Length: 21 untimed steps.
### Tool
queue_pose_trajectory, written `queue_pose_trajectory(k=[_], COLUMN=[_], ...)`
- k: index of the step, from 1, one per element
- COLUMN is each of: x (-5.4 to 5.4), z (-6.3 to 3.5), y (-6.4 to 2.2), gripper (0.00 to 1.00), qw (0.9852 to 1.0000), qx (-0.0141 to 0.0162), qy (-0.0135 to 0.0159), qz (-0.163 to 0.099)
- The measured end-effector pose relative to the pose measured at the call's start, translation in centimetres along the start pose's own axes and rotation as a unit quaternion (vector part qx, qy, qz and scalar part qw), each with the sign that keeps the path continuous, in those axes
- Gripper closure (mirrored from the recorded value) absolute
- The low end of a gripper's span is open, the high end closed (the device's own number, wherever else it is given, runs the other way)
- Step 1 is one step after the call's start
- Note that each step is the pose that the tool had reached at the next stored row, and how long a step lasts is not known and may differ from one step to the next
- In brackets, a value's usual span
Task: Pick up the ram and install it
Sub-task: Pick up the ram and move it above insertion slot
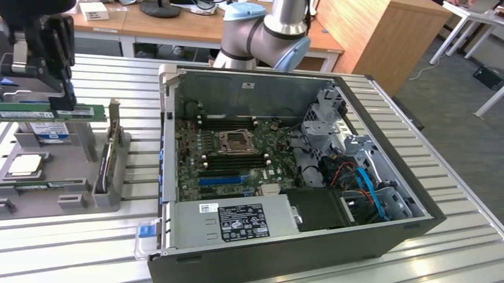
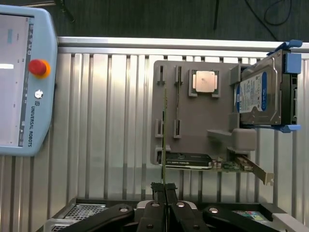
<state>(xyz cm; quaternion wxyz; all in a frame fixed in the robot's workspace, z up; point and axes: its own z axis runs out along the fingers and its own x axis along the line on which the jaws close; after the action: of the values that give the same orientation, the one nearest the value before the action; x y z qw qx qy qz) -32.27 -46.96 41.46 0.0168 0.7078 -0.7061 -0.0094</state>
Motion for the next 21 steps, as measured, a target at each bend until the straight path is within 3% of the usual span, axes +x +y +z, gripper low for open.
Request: queue_pose_trajectory(k=[6, 21], x=[0.0, 0.0], z=[-0.05, -0.22], y=[-1.42, -6.02], gripper=[0.89, 0.89], qw=[1.0, 1.0], qx=[0.0, 0.0], qy=[0.0, 0.0], qz=[0.0, 0.0])
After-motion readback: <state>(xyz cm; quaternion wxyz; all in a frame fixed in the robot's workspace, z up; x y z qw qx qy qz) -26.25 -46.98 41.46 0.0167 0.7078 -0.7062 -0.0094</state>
